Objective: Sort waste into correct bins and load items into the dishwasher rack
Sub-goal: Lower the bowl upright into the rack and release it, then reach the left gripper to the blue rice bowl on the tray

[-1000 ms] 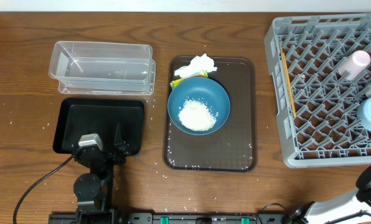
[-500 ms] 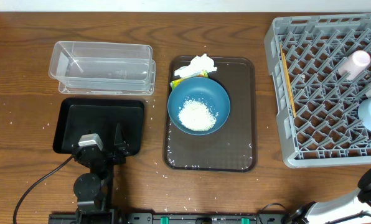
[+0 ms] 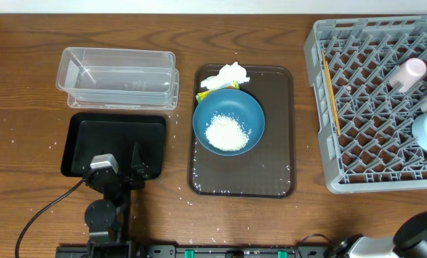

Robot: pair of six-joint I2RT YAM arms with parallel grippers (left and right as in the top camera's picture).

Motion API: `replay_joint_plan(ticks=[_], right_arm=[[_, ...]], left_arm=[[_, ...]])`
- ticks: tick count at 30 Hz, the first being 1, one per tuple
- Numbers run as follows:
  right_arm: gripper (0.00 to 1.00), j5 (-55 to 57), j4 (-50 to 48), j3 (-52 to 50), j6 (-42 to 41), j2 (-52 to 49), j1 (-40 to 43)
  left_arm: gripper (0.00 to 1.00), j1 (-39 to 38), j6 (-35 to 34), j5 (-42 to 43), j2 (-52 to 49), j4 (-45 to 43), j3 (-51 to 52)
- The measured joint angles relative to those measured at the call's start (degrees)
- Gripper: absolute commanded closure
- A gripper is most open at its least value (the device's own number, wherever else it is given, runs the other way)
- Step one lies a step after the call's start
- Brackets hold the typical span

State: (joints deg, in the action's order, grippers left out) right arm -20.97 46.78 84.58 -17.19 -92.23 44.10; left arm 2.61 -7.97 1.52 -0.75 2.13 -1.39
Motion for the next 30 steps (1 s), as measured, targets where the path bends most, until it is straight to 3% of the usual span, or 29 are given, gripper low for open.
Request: replay_joint_plan(ticks=[9, 30], right_arm=[[0.01, -9.94, 0.94, 0.0, 0.72, 1.33, -3.54], [0.01, -4.68, 0.94, 0.0, 0.72, 1.33, -3.45]], left_arm=[[0.08, 0.0, 0.0, 0.0, 0.0, 0.0, 0.0], [0.08, 0.0, 0.0, -0.02, 0.0, -0.17, 0.0]])
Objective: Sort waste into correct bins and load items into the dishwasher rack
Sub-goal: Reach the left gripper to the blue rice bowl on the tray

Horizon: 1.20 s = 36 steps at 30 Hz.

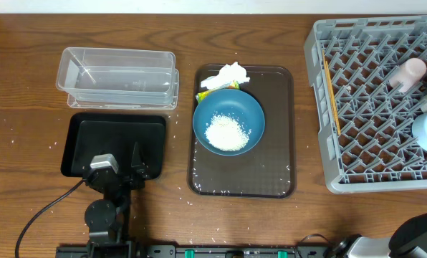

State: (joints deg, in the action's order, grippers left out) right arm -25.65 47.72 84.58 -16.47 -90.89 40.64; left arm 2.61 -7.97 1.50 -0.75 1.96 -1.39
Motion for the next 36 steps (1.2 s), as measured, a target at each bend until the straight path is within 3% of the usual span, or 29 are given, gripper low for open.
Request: replay_joint_plan(ticks=[7, 11, 17, 24, 28, 36], right_arm=[[0.01, 0.0, 0.0, 0.0, 0.0, 0.0, 0.0], [0.01, 0.04, 0.0, 0.0, 0.0, -0.02, 0.0], [0.01, 0.17, 0.0, 0.0, 0.0, 0.0, 0.0], [0.01, 0.2, 0.0, 0.0, 0.0, -0.02, 0.0], [0.01, 0.22, 0.02, 0.0, 0.0, -0.02, 0.0], [0.01, 0.24, 0.02, 0.0, 0.13, -0.02, 0.04]], left_arm=[[0.08, 0.0, 0.0, -0.15, 0.0, -0.79, 0.11], [0.08, 0.02, 0.0, 0.87, -0.07, -6.12, 0.85], [0.08, 0.02, 0.11, 14.49, -0.11, -21.33, 0.96], [0.08, 0.02, 0.2, 23.87, -2.56, -20.13, -2.01], [0.08, 0.02, 2.34, 25.38, -10.27, -13.55, -11.43], [0.08, 0.0, 7.74, 22.16, -39.87, 20.11, -40.41]])
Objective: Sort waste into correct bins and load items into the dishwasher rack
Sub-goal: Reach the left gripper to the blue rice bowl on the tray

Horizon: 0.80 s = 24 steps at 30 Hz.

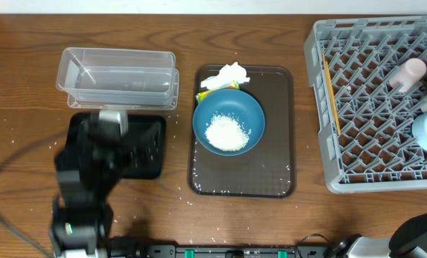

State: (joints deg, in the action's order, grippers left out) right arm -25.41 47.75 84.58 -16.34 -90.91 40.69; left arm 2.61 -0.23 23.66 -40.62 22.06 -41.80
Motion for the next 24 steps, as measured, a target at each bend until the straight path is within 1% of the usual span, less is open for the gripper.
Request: replay_joint_plan(ticks=[3, 8, 11, 13, 15, 18, 20, 22, 24], right_arm=[[0.01, -0.04, -0.02, 0.0, 0.04, 0.0, -0.02], [0.01, -0.02, 0.0, 0.0, 0.04, 0.0, 0.0], [0.01, -0.02, -0.02, 0.0, 0.02, 0.0, 0.0], [0.01, -0.04, 0.02, 0.0, 0.04, 0.0, 0.0], [0.01, -0.02, 0.0, 0.0, 0.02, 0.0, 0.0], [0.01, -0.04, 0.0, 0.0, 0.02, 0.0, -0.02], [0.01, -0.09, 0.0, 0.0, 0.04, 0.0, -0.02], [0.01, -0.02, 0.0, 0.0, 0.04, 0.0, 0.0], [0.01, 0.0, 0.0, 0.0, 0.04, 0.0, 0.0]], left_arm=[[0.08, 0.02, 0.0, 1.36, -9.79, 3.93, -6.78], [0.08, -0.2, -1.6, 10.14, -18.49, 1.01, -7.85], [0.08, -2.54, -2.16, 11.56, -22.4, 2.93, -8.68], [0.08, -5.86, -2.49, 9.16, -24.87, 6.91, -10.58], [0.08, -10.6, -2.58, 3.76, -27.69, 13.0, -14.32], [0.08, -18.43, -2.58, -6.29, -33.14, 23.3, -22.53], [0.08, -22.27, -2.56, -11.32, -37.42, 29.57, -28.5], [0.08, -25.59, -2.56, -14.93, -42.56, 35.06, -34.67], [0.08, -28.41, -2.56, -17.29, -47.93, 37.68, -39.63]])
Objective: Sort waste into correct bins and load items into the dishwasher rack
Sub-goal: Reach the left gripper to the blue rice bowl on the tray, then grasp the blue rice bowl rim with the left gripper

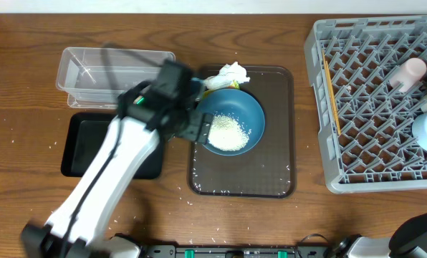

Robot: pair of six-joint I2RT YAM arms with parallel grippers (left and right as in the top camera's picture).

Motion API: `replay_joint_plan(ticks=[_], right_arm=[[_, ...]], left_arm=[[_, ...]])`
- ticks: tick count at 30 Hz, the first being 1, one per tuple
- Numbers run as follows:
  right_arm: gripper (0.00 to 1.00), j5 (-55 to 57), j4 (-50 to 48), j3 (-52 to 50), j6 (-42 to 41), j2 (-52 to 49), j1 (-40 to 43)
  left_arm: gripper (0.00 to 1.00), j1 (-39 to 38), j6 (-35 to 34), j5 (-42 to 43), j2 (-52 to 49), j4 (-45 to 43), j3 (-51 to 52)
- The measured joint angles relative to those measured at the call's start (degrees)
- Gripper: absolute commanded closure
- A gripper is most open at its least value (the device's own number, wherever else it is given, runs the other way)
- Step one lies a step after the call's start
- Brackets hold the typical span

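Note:
A blue bowl [248, 113] holding white rice [228, 132] sits on a brown tray [271, 172]. Behind the bowl lie a crumpled white napkin [231, 72] and a yellow-green wrapper [215, 86]. My left arm reaches across from the lower left. Its gripper [203, 129] is at the bowl's left rim, blurred, with the fingers looking spread open. The right arm shows only as a grey part [418, 233] at the bottom right corner, its gripper out of view.
A clear plastic bin [92, 75] stands at the back left, with a black bin [84, 147] in front of it, partly under my left arm. A grey dishwasher rack [364, 100] at the right holds a pink cup [412, 72], a pale container and a wooden stick [332, 93].
My left arm has swung from over the black bin to the right, and its gripper is now at the left rim of the blue bowl. Bowl, tray and rack are unmoved.
At first my left arm rested folded at the front left, gripper by the black bin's near edge, and stayed so a second later. Then it was raised over the black bin, blurred. Now it stretches across to the blue bowl.

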State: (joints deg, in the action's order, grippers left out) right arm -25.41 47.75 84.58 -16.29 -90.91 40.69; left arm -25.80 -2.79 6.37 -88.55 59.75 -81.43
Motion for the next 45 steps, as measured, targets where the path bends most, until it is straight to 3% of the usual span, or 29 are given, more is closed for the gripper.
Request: replay_joint_plan(ticks=[7, 15, 29, 33, 40, 45], right_arm=[[0.01, 0.0, 0.0, 0.0, 0.0, 0.0, 0.0], [0.01, -0.02, 0.0, 0.0, 0.0, 0.0, 0.0], [0.01, -0.02, 0.0, 0.0, 0.0, 0.0, 0.0], [0.01, -0.02, 0.0, 0.0, 0.0, 0.0, 0.0], [0.01, -0.02, 0.0, 0.0, 0.0, 0.0, 0.0], [0.01, -0.02, 0.0, 0.0, 0.0, 0.0, 0.0]], left_arm=[[0.08, -7.8, 0.0, -0.48, -9.46, -6.62, -2.29], [0.08, -14.34, -0.02, 4.04, -10.95, -12.7, -2.29], [0.08, -18.95, -0.04, 5.05, -17.68, -19.41, -2.32], [0.13, -18.95, -0.17, 5.03, -22.08, -20.94, -2.32], [0.33, -18.95, -0.44, 5.01, -26.16, -21.49, -2.32], [0.39, -19.02, -0.22, 4.98, -27.06, -21.59, -2.32]])
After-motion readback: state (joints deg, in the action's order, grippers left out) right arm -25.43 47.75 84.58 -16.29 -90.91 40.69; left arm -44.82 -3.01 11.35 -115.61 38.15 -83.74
